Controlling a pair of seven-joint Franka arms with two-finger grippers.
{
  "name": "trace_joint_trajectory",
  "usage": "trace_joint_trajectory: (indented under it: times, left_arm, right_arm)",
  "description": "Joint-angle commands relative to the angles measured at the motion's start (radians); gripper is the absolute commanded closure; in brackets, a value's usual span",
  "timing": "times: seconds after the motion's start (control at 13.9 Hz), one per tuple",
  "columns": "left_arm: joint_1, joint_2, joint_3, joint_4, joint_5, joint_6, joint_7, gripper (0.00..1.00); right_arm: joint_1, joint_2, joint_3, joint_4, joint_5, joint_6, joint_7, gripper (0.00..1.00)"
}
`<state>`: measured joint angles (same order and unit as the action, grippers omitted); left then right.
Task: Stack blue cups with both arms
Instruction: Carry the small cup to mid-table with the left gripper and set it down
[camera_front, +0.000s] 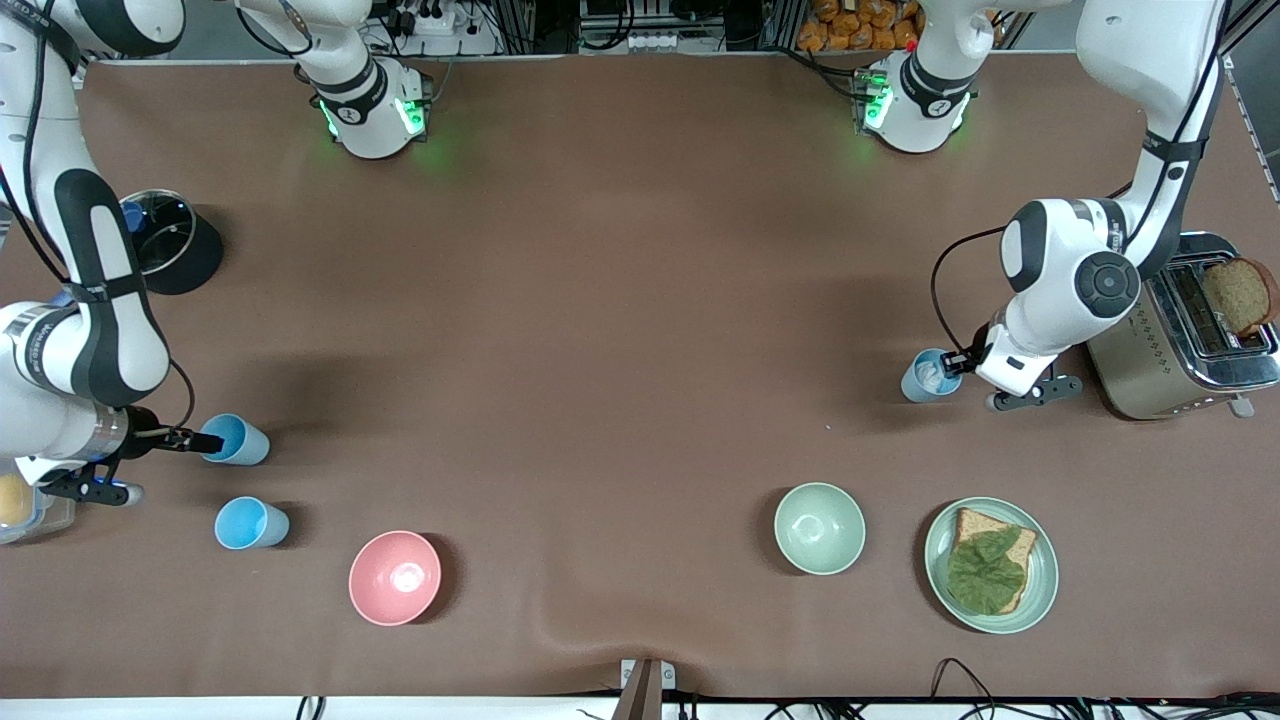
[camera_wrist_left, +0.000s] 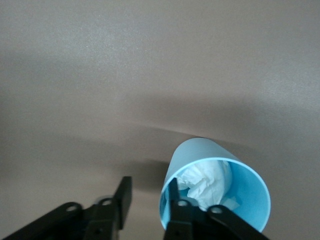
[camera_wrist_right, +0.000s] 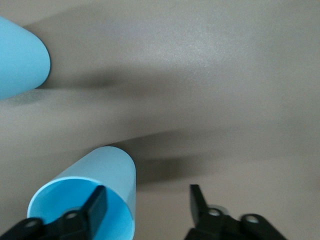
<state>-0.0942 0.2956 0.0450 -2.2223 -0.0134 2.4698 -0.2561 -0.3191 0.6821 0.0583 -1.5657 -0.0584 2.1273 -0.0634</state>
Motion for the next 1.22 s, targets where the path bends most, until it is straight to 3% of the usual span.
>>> trace_joint_trajectory:
  times: [0.0,0.29,0.58,0.79,0.94,1.15]
  left_arm:
    - [-0.002,0.01,-0.035,0.018,0.01,0.003,-0.011,1.0]
    - [-0.004,0.008,-0.167,0.065,-0.008,-0.003,-0.156,1.0]
    - [-0.054,0.06,-0.312,0.183,-0.01,-0.009,-0.418,1.0]
    - [-0.236,0.17,-0.327,0.312,-0.002,-0.009,-0.657,1.0]
    - [-0.343,0.256,-0.323,0.416,0.007,-0.009,-0.819,1.0]
    - [-0.458,0.364,-0.318,0.548,0.007,-0.009,-0.891,1.0]
  right_arm:
    - [-0.006,-0.003,0.011,-0.029,-0.003,0.039,0.007,1.0]
    - [0.008,-0.01,0.011,-0.034,-0.004,0.033,0.005,1.0]
    - [0.017,-0.058,0.029,-0.014,-0.001,-0.033,0.002,1.0]
    - [0.015,-0.101,0.139,0.117,0.0,-0.3,0.054,1.0]
    - [0.015,-0.131,0.168,0.18,0.002,-0.435,0.063,1.0]
    - [0.021,-0.211,0.198,0.193,0.003,-0.544,0.066,1.0]
